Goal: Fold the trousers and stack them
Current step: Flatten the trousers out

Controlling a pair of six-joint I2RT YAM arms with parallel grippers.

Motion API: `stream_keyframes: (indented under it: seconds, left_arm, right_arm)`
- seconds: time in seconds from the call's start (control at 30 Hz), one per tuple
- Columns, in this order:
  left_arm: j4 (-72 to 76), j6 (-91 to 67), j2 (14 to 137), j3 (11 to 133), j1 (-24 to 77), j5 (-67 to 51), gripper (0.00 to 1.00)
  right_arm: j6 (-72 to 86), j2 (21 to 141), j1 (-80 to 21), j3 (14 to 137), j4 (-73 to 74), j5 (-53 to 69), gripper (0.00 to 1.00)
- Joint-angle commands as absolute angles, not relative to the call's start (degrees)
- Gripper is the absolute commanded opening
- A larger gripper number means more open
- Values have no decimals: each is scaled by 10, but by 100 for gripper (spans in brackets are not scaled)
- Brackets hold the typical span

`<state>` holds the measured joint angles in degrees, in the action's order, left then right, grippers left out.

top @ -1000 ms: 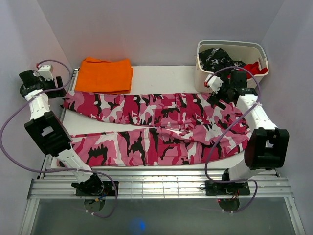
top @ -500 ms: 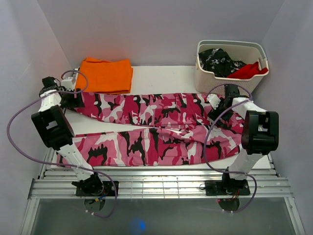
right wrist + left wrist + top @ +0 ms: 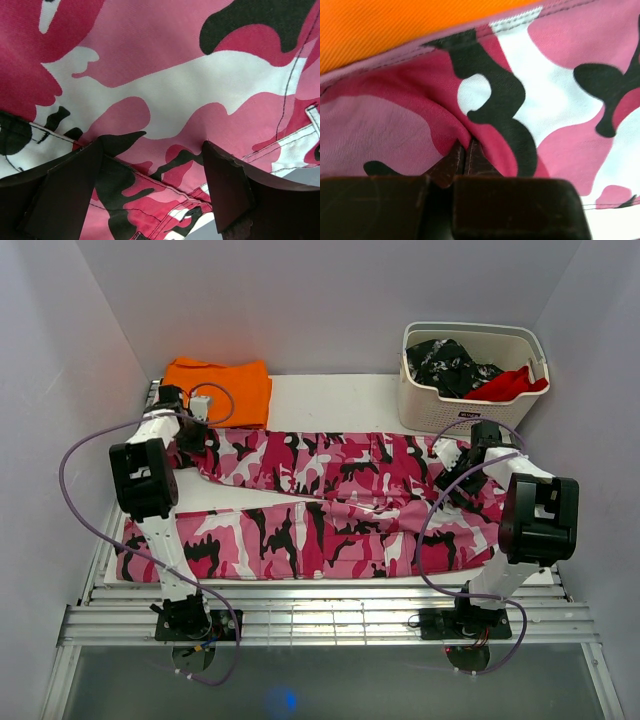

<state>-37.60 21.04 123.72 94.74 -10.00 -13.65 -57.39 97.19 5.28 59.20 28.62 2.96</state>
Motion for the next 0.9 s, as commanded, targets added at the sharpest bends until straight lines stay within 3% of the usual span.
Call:
stream_keyframes:
  seconds: [0.0, 0.2, 0.4, 0.43, 0.47, 0.5, 0.7, 0.87]
  left_arm:
    - [-479, 163, 1243, 989, -93, -126, 0]
    - [-592, 157, 1207, 1052, -72, -78, 0]
    - [-614, 207, 1184, 966, -117, -63, 66]
    - [-604, 208, 1174, 966, -129, -71, 68]
    - [-604, 216, 1159, 969, -149, -101, 82]
    - [-602, 216, 1151, 971, -157, -104, 89]
    - [-521, 231, 1096, 890, -180, -113, 91]
    - [-464, 241, 1174, 868, -198, -110, 89]
  right_arm:
    - [-583, 966, 56, 608, 338, 32, 85]
    - [-583, 962, 56, 628, 362, 40, 84]
    - [-591, 955, 56, 640, 388, 37, 84]
    - [-593, 950, 56, 639, 399, 38, 84]
    - [-597, 936, 56, 636, 401, 39, 84]
    - [-599, 928, 56, 631, 401, 37, 84]
    - [-611, 906, 58, 557, 403, 10, 78]
    - [-600, 893, 63, 518, 403, 3, 79]
